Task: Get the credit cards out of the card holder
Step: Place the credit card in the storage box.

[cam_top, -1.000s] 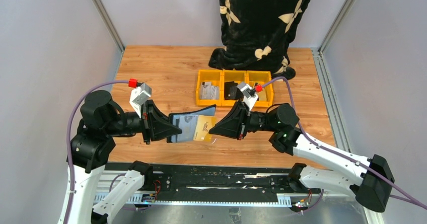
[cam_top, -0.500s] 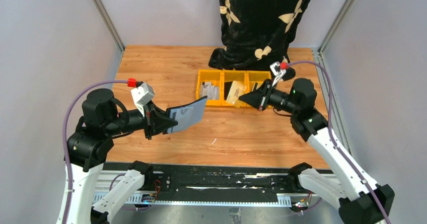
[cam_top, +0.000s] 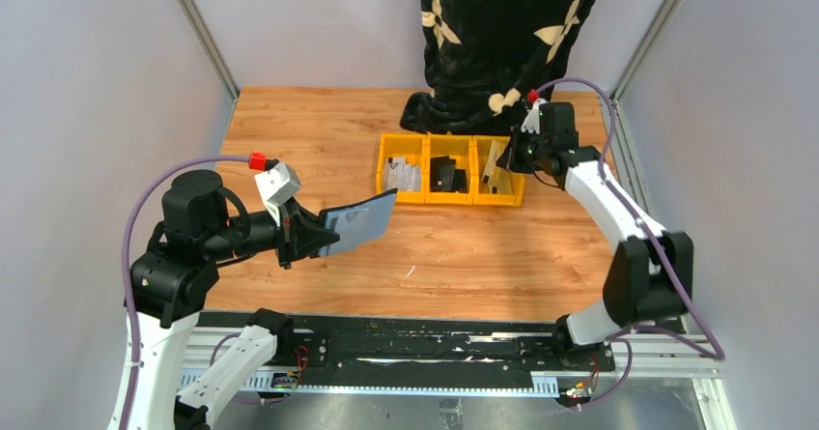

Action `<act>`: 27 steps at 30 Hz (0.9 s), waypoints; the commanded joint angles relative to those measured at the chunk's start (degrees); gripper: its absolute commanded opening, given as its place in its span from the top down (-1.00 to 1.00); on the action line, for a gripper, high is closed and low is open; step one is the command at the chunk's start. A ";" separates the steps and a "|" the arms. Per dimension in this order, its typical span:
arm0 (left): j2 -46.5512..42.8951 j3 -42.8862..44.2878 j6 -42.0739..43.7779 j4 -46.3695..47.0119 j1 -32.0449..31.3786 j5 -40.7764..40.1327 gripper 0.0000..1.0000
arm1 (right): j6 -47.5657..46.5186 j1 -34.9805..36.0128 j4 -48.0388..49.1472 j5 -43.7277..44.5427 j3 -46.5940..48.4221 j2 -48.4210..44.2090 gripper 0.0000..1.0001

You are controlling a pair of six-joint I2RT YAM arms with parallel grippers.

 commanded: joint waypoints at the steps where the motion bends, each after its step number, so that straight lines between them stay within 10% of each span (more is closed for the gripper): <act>1: 0.13 0.36 0.69 0.46 -0.01 2.57 1.00 | -5.36 -1.23 -3.10 4.00 6.94 8.83 1.00; 11: -0.02 0.79 -2.35 0.44 -0.01 12.30 1.00 | -4.22 -1.14 -7.69 2.63 17.57 25.03 0.98; 21: 0.56 2.26 -2.55 0.48 -0.01 14.69 1.00 | -3.41 3.11 -5.97 8.34 11.95 8.51 0.08; 27: 0.60 1.15 -2.53 0.50 -0.03 17.08 1.00 | 11.37 6.30 21.06 -23.52 -1.44 -11.89 -0.53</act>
